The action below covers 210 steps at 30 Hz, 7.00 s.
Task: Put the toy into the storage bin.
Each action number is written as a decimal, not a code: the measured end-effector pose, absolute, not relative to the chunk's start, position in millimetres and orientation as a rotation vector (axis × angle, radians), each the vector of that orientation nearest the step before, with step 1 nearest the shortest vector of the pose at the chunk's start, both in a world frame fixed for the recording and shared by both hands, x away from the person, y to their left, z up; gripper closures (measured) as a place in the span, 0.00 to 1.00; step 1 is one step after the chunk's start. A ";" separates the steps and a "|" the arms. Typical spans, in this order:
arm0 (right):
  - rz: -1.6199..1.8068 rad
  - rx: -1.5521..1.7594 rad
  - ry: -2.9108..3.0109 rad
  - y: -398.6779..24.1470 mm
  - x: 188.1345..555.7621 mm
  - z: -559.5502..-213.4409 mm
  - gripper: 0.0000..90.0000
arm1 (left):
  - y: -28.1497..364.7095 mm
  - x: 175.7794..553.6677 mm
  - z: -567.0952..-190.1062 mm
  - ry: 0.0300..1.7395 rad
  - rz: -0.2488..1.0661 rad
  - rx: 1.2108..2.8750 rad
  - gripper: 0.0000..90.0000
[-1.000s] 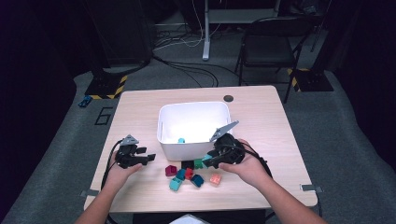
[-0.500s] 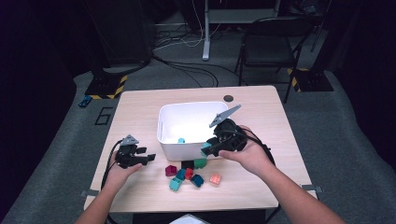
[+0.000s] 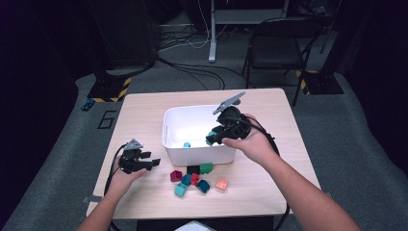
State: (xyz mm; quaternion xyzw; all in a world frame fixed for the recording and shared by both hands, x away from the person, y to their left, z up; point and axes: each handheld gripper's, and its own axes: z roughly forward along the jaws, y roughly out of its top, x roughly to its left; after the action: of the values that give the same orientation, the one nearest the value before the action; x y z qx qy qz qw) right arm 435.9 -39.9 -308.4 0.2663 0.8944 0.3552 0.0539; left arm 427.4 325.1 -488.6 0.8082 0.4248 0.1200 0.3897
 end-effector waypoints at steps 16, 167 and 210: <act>1.064 0.838 2.695 -5.3 480.3 -331.2 0.65 | 325.3 426.9 -488.0 1.078 0.301 2.050 0.44; 1.014 0.873 2.704 -11.5 407.9 -497.5 0.74 | 309.0 426.7 -488.9 1.044 0.300 2.062 0.45; 1.025 0.844 2.786 -31.9 403.7 -415.7 0.74 | 318.6 428.5 -488.4 1.068 0.305 2.034 0.46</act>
State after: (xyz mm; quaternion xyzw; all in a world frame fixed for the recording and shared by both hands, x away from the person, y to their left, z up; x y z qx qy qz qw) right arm 403.7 -31.9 -415.7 0.2732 0.9024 0.3319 0.0276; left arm 428.5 318.6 -488.4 0.8041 0.4223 0.1206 0.4005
